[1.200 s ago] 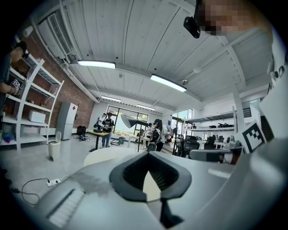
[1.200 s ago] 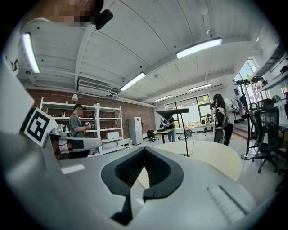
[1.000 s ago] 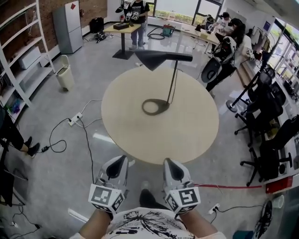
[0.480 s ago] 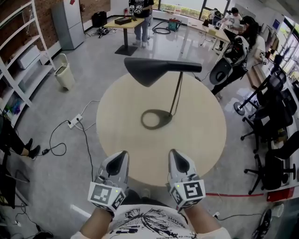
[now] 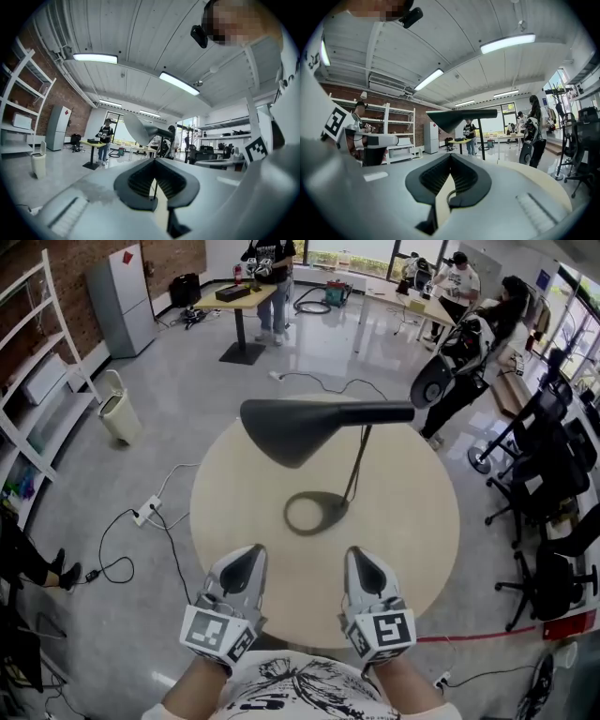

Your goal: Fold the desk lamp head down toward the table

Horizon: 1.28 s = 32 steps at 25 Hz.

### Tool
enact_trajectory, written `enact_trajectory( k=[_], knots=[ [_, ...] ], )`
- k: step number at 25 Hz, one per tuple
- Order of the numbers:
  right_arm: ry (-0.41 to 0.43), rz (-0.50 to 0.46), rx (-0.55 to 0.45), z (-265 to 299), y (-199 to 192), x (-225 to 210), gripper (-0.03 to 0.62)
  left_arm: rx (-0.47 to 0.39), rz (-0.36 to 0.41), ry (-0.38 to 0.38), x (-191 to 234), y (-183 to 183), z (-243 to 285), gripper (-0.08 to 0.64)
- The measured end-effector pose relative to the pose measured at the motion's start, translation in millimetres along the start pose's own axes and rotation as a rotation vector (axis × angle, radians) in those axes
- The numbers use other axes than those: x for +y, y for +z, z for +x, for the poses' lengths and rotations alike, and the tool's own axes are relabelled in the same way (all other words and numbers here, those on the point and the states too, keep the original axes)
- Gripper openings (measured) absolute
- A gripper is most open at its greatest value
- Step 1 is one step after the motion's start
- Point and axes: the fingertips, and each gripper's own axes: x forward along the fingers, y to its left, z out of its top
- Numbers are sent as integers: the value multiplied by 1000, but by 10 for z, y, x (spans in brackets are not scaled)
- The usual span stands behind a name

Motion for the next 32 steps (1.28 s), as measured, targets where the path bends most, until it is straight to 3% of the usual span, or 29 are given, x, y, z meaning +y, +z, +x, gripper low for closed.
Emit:
enact_trajectory(
  k=[6,12,18,32],
  knots=[
    [-25,2,-23,358,148,-18,9,-83,67,-76,219,454,386,5],
    [-30,-5,-47,553,288,-29,9,-202,179,-87,461,1166,682,5],
    [-32,-15,-57,665,332,18,9,-276,202,-75,709,1613,819,5],
    [-40,-36,-26,669,237,6,9,-217,184,-93,945,1598,1186,3]
  ],
)
